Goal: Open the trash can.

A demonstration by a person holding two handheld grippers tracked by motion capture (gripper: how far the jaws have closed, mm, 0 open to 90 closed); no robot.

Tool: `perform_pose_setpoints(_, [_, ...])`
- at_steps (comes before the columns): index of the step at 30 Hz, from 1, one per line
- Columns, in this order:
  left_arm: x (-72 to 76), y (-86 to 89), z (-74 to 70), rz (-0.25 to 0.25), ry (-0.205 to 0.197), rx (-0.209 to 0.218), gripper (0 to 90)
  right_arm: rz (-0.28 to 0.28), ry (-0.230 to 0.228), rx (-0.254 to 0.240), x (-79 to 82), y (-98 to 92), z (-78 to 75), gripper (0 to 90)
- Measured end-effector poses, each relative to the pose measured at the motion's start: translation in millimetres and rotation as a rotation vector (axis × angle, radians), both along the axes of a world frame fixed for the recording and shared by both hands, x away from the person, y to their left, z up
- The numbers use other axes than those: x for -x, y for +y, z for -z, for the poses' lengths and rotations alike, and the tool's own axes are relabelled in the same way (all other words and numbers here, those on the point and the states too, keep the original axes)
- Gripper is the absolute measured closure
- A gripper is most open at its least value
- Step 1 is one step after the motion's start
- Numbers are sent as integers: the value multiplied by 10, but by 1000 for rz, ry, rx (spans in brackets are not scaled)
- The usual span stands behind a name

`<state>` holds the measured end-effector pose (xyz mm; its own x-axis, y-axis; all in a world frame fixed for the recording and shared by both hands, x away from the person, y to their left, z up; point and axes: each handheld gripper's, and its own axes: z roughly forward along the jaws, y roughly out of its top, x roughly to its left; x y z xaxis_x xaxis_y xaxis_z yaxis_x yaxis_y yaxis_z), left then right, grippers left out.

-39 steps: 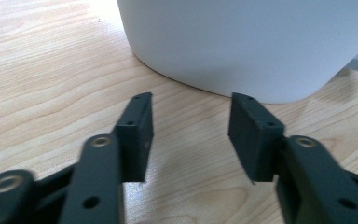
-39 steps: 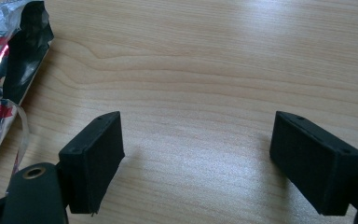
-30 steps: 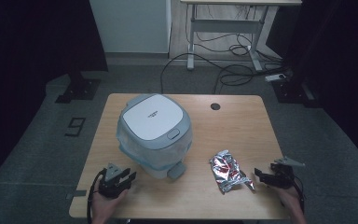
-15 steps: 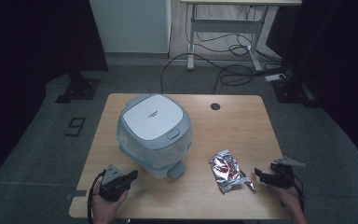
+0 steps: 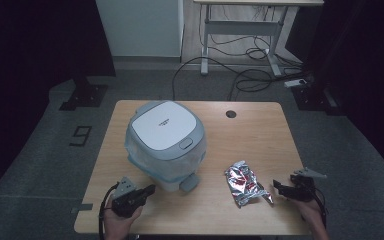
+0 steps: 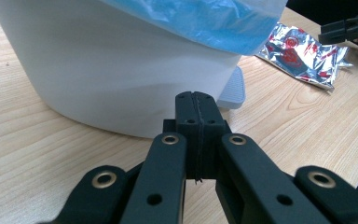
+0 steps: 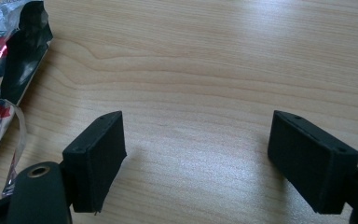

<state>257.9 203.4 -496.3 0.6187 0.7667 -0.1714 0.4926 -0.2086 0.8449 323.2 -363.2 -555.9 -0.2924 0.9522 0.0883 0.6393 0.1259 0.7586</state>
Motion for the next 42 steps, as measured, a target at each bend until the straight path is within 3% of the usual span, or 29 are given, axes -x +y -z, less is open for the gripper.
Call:
perform_pose_setpoints(7, [6, -68, -14, -10, -13, -17, 900, 1, 0, 0, -2, -1, 0, 185])
perform_pose_setpoints(12, [9, -138, -10, 14, -31, -33, 900, 0, -1, 0, -3, -1, 0, 186])
perform_pose_setpoints(24, [13, -223, -25, 51, -33, -23, 900, 1, -1, 3, -4, 1, 0, 190])
perform_pose_setpoints(42, [14, -486, -53, 99, -41, -25, 900, 4, -2, 1, -7, -3, 0, 196])
